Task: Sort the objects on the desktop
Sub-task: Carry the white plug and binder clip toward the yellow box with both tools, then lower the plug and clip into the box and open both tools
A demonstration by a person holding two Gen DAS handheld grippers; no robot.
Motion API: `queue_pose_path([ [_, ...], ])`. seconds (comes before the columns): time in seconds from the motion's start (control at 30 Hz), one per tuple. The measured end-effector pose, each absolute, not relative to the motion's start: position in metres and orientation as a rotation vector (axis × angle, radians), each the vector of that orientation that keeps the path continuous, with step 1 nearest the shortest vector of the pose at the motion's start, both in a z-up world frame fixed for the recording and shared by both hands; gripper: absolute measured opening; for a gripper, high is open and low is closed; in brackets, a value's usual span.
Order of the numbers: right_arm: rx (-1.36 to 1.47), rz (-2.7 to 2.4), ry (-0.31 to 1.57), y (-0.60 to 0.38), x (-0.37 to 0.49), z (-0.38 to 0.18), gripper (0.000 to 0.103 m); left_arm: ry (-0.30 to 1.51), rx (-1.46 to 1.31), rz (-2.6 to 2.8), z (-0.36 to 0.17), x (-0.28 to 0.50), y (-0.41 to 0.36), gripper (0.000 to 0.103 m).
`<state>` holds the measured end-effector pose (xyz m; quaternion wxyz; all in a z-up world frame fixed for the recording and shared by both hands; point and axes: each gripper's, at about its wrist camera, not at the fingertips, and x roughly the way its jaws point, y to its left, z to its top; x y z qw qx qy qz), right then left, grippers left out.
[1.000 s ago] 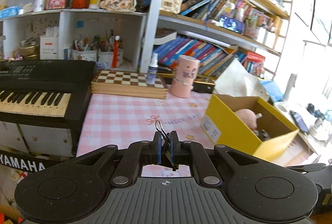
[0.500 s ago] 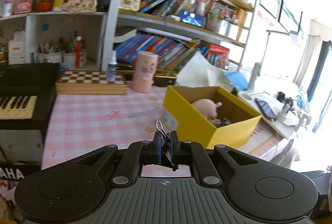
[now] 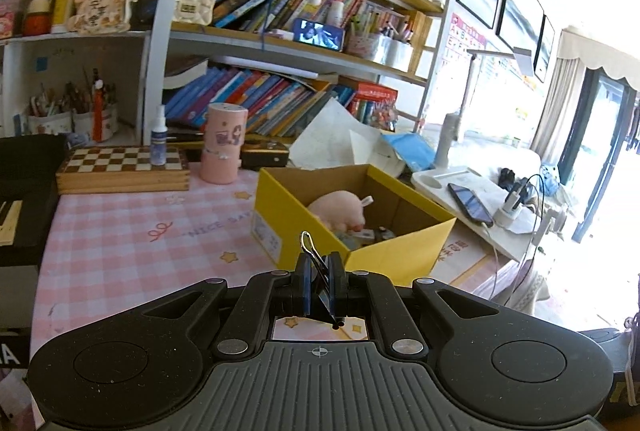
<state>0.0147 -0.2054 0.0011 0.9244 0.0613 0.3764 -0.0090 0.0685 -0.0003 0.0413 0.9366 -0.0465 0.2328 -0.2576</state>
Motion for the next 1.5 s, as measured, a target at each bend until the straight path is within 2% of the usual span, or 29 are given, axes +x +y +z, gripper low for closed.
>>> queue_pose_path([
  [0.43, 0.135, -0.012, 0.772, -0.24, 0.034, 0.002, 0.042, 0.477, -0.09, -0.526, 0.043, 0.088, -0.04, 0.008],
  [0.97, 0.096, 0.051, 0.719, -0.313, 0.107, 0.024, 0.042, 0.464, -0.1, -0.472, 0.045, 0.144, -0.117, 0.008],
  [1.5, -0.021, 0.203, 0.658, -0.373, 0.203, 0.047, 0.042, 0.587, -0.04, -0.371, 0.002, 0.206, -0.188, 0.008],
])
